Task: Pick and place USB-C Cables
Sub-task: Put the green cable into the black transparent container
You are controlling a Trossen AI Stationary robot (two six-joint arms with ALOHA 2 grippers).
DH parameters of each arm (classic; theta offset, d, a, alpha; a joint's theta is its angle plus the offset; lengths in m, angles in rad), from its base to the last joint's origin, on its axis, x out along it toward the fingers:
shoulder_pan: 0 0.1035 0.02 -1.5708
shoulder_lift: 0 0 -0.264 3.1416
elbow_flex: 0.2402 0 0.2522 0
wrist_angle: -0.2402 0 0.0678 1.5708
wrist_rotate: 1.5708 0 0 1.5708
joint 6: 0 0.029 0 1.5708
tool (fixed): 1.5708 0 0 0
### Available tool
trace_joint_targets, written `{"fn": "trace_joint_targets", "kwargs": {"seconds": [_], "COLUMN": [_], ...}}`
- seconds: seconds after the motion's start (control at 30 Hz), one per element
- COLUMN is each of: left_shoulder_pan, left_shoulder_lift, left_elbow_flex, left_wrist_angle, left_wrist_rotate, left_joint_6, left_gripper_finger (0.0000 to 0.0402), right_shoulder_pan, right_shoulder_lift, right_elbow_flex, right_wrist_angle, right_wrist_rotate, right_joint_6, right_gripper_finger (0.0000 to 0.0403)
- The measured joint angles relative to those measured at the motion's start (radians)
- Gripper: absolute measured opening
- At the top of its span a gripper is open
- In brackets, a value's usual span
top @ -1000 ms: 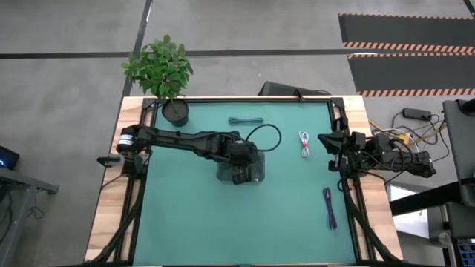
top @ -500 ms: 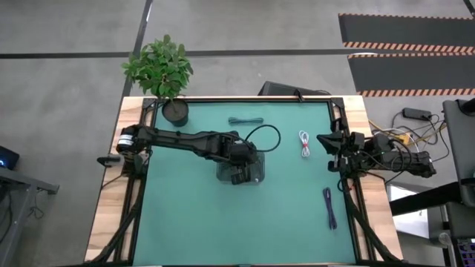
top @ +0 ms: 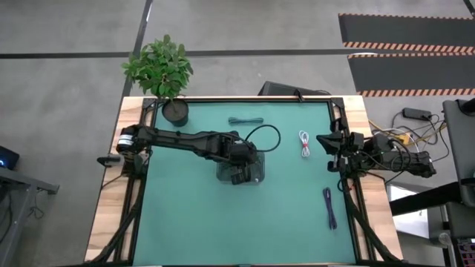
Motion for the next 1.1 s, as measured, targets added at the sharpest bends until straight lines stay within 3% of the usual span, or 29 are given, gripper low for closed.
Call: {"fn": "trace_joint_targets", "kwargs": {"seconds": [1.1], "left_shoulder_pan": [0.002], "left_shoulder_lift": [0.003], "left_elbow_flex": [-0.160], "left_wrist_angle": [0.205], "left_wrist_rotate": [0.003], "left_joint_6": [0.052], "left_gripper_finger": [0.0019], "right_shoulder_pan": [0.000], "right_shoulder_lift": [0.000], "right_elbow_flex": [0.000], "right_wrist_angle": [-0.014], "right_wrist_rotate": [0.000], "right_joint_6": [0.001], "right_gripper_finger": [0.0009]}}
